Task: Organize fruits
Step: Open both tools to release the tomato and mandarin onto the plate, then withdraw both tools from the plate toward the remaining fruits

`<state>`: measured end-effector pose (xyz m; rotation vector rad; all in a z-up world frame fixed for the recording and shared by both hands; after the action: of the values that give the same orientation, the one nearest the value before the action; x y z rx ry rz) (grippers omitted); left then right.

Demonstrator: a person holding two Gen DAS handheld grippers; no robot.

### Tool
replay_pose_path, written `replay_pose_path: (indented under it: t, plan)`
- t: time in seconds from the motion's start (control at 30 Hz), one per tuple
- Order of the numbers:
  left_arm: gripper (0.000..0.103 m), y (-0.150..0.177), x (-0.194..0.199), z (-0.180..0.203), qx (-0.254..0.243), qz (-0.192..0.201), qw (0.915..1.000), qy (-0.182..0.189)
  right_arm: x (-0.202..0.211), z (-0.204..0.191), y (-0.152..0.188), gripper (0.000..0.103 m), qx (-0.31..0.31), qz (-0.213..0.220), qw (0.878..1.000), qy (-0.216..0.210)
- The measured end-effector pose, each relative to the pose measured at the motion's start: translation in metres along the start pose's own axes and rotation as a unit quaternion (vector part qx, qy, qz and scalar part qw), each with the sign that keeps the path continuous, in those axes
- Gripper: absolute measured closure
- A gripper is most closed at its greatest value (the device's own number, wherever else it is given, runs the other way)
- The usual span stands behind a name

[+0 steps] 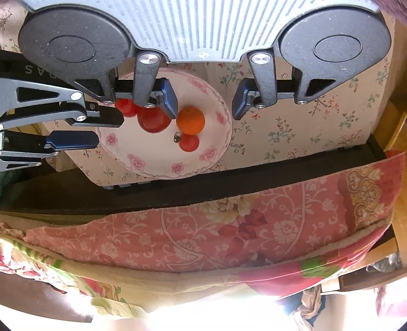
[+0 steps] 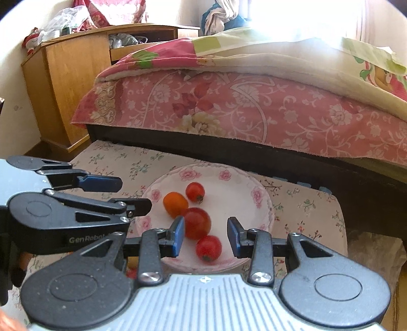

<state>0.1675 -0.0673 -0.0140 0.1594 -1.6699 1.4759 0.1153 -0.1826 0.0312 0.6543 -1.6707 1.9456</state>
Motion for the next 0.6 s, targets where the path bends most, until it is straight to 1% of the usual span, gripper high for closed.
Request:
replay_pose_path:
  t: [0.33, 0.6]
  plan:
    - [0.047, 0.011, 0.016, 0.004, -0.003, -0.005, 1.0000, 0.003, 0.013, -0.008, 0.010, 0.063, 0.008, -0.010, 1.000, -0.013]
    - [0.047, 0.031, 0.029, -0.002, 0.003, -0.018, 0.9998, -0.003, 0.019, -0.020, 0.028, 0.063, 0.022, -0.028, 0.999, -0.024]
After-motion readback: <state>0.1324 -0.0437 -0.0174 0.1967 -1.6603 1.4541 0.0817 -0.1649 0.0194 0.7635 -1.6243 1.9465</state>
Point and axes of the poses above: each gripper's, at about its wrist camera, not at the fingertips, and x roughly against the way its jaws point, z to its right, y to its underside, the point moved 4 cm from there along -x, roughly the way its jaws point, and after that the axes turned 11 degrees about y, right-handed, at the moved point
